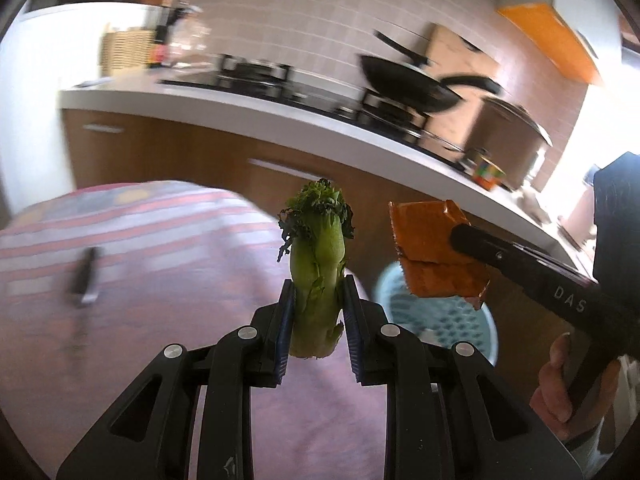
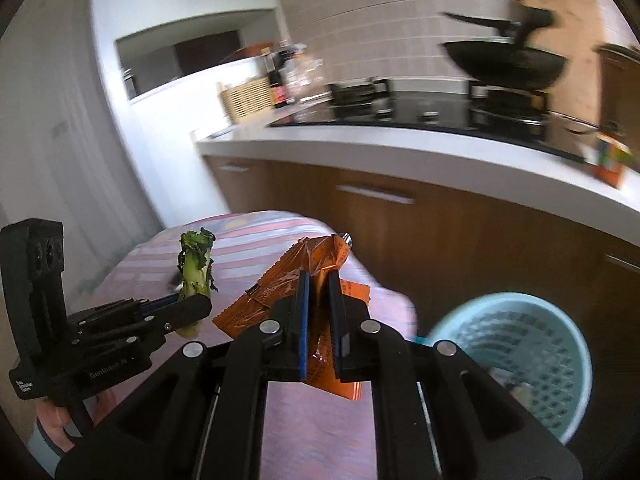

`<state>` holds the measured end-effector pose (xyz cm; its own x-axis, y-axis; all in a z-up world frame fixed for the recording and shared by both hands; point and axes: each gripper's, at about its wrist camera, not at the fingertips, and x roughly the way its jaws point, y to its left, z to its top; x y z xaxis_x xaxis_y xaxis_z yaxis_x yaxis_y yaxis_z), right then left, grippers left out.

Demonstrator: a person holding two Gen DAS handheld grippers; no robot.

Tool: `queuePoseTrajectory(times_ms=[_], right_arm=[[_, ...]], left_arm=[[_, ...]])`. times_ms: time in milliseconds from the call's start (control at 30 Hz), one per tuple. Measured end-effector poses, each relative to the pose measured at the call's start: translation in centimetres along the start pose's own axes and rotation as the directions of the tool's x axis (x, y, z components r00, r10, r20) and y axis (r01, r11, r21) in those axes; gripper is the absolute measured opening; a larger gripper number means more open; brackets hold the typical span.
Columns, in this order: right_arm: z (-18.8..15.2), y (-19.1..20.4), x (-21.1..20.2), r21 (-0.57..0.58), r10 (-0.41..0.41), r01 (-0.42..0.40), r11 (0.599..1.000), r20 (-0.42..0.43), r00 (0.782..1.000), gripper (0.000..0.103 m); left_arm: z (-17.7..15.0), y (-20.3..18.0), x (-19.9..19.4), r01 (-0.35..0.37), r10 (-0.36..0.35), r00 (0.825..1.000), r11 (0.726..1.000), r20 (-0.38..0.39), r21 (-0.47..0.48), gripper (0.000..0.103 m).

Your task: Collect trash

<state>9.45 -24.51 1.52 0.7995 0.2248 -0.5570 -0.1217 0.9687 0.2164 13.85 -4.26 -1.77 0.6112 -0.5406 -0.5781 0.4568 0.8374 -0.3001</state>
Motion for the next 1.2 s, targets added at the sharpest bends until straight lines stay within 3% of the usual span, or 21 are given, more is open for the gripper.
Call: queuePoseTrajectory(times_ms=[267,600,667,767,900,1000,1100,1133,1200], right_arm=[[-3.3,-10.1,-2.3,0.119,-0.148,0.149,0.982,-0.015,0.989,0.007],[-8.1,-18.0,0.5,0.222,-0.223,0.259,0.940,-0.173,0.959,0.009],[-8.9,-19.2,1.1,0.246,-0.222,0.271,0.931,-0.208,0.953,0.014],[-10.2,-20.6,1.9,0.275,-0.202,0.266,0.924,-0.238,0.950,0.016],[-10.9,-21.5,2.3,0.294,-0.203,0.278,0.915,-0.260,0.944,0.016],[-10.6,-21.2,1.6,0.296,-0.199,0.270,0.916,-0.246,0.949,0.021],[-9.5,-19.7,0.2,0.278,-0.189,0.238,0.931,-0.192,0.963,0.037],[-9.1,-18.8,-0.5,0.263,-0.196,0.236,0.936,-0.168,0.966,0.045],[-8.1,-17.1,-1.7,0.231,-0.201,0.225,0.947,-0.121,0.972,0.047]], left_arm=[[-0.5,-8.8,7.7,0.131,-0.123,0.985,0.989,-0.121,0.060,0.022],[-3.3,-14.3,16.5,0.174,-0.140,0.946,0.980,-0.294,0.096,0.023],[-3.8,-14.5,17.5,0.182,-0.144,0.937,0.979,-0.318,0.094,0.034],[-4.2,-14.8,17.5,0.158,-0.116,0.947,0.980,-0.299,0.119,0.059],[-4.3,-13.7,17.6,0.137,-0.106,0.946,0.987,-0.305,0.082,0.060],[-4.2,-12.8,15.8,0.119,-0.095,0.960,0.990,-0.263,0.077,0.060],[-3.6,-12.4,12.6,0.093,-0.073,0.979,0.991,-0.188,0.100,0.063],[-3.4,-12.4,11.2,0.073,-0.056,0.987,0.991,-0.152,0.112,0.068],[-3.0,-12.2,8.4,0.040,-0.031,0.997,0.992,-0.073,0.119,0.076]])
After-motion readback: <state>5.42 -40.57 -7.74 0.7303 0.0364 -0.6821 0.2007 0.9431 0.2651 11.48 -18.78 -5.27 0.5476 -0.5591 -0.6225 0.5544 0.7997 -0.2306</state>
